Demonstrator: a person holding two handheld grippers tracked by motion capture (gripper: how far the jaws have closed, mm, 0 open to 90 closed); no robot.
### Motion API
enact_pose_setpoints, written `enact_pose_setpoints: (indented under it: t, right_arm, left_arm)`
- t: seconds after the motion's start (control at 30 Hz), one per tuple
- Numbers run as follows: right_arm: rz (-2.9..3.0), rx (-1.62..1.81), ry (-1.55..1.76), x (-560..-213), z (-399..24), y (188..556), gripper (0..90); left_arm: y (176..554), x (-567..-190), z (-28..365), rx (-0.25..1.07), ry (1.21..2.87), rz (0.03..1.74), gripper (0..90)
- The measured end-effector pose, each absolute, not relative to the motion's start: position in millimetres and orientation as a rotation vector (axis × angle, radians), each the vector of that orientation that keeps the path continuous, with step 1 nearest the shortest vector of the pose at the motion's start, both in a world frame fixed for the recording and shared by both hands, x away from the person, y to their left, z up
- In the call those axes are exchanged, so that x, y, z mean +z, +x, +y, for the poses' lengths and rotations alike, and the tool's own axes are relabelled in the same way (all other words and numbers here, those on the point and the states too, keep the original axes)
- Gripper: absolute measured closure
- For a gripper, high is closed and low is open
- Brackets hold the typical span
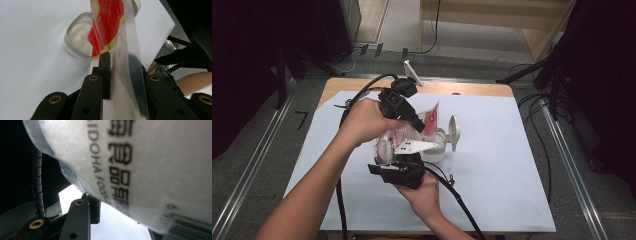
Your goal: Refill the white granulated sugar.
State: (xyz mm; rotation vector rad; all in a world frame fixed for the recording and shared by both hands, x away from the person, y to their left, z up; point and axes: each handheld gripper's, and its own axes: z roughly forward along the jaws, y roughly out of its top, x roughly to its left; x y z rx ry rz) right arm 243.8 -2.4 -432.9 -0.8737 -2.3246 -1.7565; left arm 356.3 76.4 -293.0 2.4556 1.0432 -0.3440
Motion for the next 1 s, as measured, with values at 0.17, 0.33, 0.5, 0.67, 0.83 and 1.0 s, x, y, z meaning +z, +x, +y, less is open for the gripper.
enact_pose_setpoints:
  t: [0.17, 0.33, 0.5, 0.67, 0.83, 1.0]
  right_arm:
    - [-2.330, -1.756, -0.880, -433.1, -3.0, 244.1, 68.9]
    - [-2.331, -1.757, -0.880, -433.7, -3.5, 244.0, 70.2]
    - [-2.336, -1.756, -0.878, -434.2, -3.4, 244.2, 70.2]
    - [-2.345, -1.759, -0.870, -435.3, -3.1, 243.8, 70.4]
    - [-2.334, -1.751, -0.877, -435.6, -3.9, 244.7, 70.4]
    - [-2.323, -1.757, -0.867, -435.2, -5.3, 245.6, 70.2]
  left_arm:
    - [356.2, -292.6, 76.1, -0.346, 2.459, 1.040, 76.7]
    - [355.0, -292.4, 75.5, -0.334, 2.467, 1.029, 77.6]
    - [355.2, -292.7, 76.4, -0.337, 2.468, 1.024, 78.4]
    - [353.5, -291.1, 75.5, -0.292, 2.494, 1.016, 83.2]
    - [354.7, -291.4, 75.4, -0.291, 2.493, 1.012, 83.3]
    - [355.7, -290.4, 75.1, -0.293, 2.492, 1.019, 82.8]
